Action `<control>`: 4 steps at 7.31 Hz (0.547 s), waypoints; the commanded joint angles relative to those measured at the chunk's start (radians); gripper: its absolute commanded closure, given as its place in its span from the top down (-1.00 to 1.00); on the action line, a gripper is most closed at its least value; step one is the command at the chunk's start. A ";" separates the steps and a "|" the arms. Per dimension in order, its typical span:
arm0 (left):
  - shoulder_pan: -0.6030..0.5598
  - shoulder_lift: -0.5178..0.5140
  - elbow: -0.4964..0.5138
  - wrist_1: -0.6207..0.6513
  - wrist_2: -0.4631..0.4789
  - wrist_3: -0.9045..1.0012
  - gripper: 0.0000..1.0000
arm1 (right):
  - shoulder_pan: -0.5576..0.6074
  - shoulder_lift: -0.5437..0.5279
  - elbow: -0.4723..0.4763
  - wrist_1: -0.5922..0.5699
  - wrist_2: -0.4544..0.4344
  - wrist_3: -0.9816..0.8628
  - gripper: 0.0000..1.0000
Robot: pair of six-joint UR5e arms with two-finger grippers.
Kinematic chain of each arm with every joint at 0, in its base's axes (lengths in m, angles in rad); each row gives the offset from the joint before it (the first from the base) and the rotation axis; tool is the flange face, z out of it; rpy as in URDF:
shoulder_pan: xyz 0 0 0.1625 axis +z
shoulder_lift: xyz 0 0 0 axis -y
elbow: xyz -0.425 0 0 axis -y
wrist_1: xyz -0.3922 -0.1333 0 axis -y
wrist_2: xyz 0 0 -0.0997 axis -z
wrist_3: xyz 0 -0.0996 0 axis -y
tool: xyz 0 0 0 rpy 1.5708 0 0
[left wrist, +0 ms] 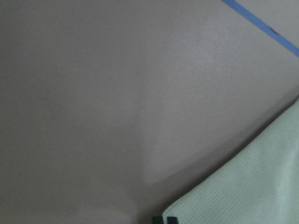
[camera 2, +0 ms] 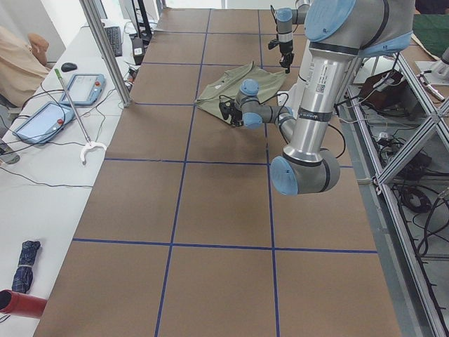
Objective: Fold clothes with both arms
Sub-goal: 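Drag the shirt toward the robot with both grippers, rotating it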
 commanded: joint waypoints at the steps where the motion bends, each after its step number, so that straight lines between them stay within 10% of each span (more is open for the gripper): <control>1: -0.042 -0.005 0.008 0.000 -0.002 0.019 -1.00 | -0.005 0.003 0.015 0.000 -0.003 0.012 1.00; 4: -0.239 -0.168 0.185 -0.014 -0.003 0.103 -1.00 | 0.067 0.003 0.058 0.000 -0.002 0.012 1.00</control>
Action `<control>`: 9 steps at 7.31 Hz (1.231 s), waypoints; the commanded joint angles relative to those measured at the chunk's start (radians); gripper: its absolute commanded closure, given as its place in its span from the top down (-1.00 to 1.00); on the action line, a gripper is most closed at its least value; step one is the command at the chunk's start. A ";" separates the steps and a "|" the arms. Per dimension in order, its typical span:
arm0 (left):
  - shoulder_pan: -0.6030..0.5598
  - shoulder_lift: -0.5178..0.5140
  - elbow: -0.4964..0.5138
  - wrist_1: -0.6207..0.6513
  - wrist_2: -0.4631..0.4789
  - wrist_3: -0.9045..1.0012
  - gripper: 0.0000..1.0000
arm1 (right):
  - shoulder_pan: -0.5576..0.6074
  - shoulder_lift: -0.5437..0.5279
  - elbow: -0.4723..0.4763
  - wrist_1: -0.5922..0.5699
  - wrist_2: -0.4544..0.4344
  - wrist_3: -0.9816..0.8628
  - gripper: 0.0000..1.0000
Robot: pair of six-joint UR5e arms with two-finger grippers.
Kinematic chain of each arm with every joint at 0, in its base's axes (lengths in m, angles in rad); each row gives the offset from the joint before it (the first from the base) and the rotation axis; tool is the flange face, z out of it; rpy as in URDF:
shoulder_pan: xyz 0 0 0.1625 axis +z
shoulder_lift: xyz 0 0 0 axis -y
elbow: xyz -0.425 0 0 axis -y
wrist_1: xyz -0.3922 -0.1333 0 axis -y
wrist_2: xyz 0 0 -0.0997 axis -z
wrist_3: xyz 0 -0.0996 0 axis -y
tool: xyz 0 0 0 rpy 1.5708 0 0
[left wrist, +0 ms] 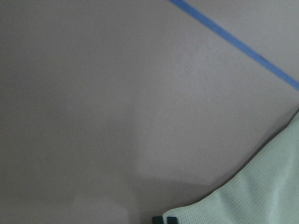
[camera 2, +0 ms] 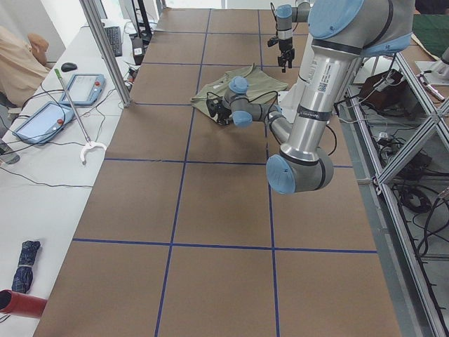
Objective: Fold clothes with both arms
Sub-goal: 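Release the shirt and lift both grippers away from it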
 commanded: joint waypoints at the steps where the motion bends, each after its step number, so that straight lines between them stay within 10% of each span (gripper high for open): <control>1: -0.139 -0.161 0.200 -0.020 -0.004 0.039 -1.00 | 0.064 0.004 0.017 0.000 0.007 0.000 1.00; 6: -0.193 -0.477 0.790 -0.390 0.002 0.068 -1.00 | 0.310 0.055 -0.004 0.002 0.014 -0.021 1.00; 9: -0.217 -0.534 0.883 -0.418 0.007 0.070 -1.00 | 0.366 0.091 -0.051 0.002 0.013 -0.098 1.00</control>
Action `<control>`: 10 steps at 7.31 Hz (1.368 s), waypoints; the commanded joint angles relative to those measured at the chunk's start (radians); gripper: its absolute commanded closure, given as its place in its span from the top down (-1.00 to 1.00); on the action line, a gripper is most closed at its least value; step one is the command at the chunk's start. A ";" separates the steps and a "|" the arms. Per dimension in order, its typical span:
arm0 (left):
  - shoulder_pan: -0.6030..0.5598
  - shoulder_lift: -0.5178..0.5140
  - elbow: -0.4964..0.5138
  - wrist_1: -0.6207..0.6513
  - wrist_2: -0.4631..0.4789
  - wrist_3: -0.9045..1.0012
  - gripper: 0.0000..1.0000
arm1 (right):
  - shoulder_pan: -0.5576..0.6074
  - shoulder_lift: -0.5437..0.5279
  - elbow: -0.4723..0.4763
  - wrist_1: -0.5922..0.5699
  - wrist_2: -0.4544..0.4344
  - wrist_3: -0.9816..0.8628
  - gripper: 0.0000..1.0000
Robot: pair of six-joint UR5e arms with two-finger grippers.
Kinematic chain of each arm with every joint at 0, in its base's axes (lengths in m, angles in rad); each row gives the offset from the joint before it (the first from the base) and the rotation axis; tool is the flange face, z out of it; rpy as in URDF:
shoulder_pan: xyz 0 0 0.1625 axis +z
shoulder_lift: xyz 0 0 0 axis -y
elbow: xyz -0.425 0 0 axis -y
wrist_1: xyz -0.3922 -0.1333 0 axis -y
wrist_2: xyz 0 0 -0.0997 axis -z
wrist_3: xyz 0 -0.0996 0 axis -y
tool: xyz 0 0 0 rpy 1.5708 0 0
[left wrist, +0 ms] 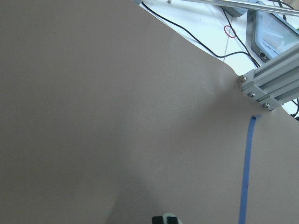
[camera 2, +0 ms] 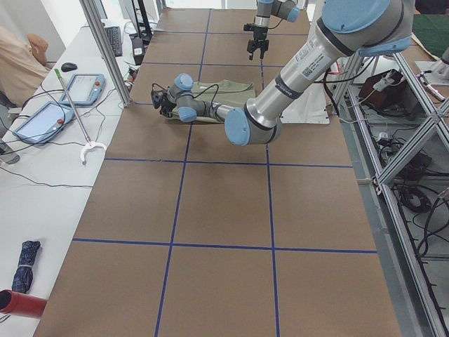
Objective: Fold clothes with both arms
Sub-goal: 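Release the shirt and lift both grippers away from it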
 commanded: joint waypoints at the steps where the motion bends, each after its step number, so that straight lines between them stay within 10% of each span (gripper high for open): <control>1: -0.010 -0.017 0.034 -0.004 0.035 0.004 -1.00 | 0.046 0.045 -0.058 -0.001 -0.009 -0.084 1.00; 3: -0.012 -0.014 0.039 -0.004 0.037 0.041 -0.87 | 0.092 0.121 -0.115 -0.068 -0.011 -0.170 1.00; 4: -0.022 -0.012 0.045 -0.003 0.037 0.105 -0.20 | 0.109 0.247 -0.149 -0.228 -0.012 -0.207 1.00; 5: -0.042 0.005 0.045 -0.001 0.035 0.162 -0.04 | 0.111 0.386 -0.192 -0.408 -0.012 -0.285 1.00; 10: -0.067 0.290 -0.322 0.007 -0.120 0.210 0.01 | 0.111 0.479 -0.357 -0.486 0.111 -0.876 1.00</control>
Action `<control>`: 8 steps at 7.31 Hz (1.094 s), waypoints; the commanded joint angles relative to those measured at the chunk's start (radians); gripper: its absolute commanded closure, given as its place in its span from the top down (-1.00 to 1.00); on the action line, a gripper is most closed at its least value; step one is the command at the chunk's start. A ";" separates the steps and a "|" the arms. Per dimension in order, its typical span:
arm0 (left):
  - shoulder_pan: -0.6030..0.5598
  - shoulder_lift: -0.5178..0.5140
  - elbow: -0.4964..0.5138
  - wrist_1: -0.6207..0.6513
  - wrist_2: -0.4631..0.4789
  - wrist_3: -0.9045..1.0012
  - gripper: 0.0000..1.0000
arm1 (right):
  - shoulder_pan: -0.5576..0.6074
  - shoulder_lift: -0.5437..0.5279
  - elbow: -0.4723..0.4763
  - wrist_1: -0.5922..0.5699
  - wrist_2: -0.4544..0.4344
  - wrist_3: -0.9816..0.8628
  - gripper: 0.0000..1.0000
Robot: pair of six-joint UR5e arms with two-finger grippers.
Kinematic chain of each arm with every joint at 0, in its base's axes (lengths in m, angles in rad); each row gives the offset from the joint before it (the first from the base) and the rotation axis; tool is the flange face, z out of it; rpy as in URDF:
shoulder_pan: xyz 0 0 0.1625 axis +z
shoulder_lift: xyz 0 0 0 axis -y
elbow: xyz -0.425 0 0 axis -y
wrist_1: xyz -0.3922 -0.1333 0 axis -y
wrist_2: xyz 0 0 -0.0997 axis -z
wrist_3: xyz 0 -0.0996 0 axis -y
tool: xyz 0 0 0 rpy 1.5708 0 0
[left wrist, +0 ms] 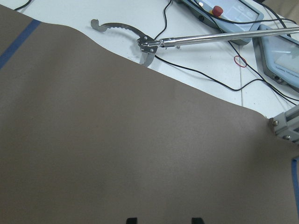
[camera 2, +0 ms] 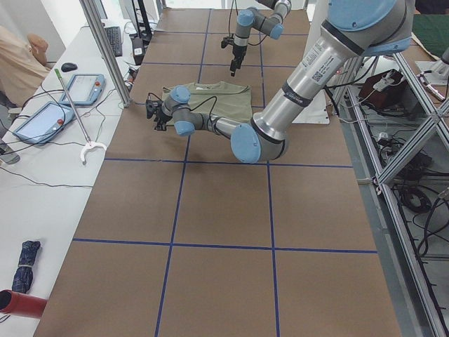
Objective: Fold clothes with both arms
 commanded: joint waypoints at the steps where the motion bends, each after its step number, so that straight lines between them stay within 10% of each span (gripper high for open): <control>1: -0.002 0.083 -0.116 0.003 -0.045 0.001 0.01 | 0.002 0.023 -0.077 -0.009 0.132 -0.243 1.00; 4: 0.000 0.087 -0.118 -0.003 -0.045 -0.006 0.04 | 0.002 0.231 -0.180 -0.391 0.203 -0.551 1.00; 8: 0.004 0.103 -0.124 -0.004 -0.045 -0.011 0.09 | -0.001 0.262 -0.278 -0.398 0.207 -0.673 1.00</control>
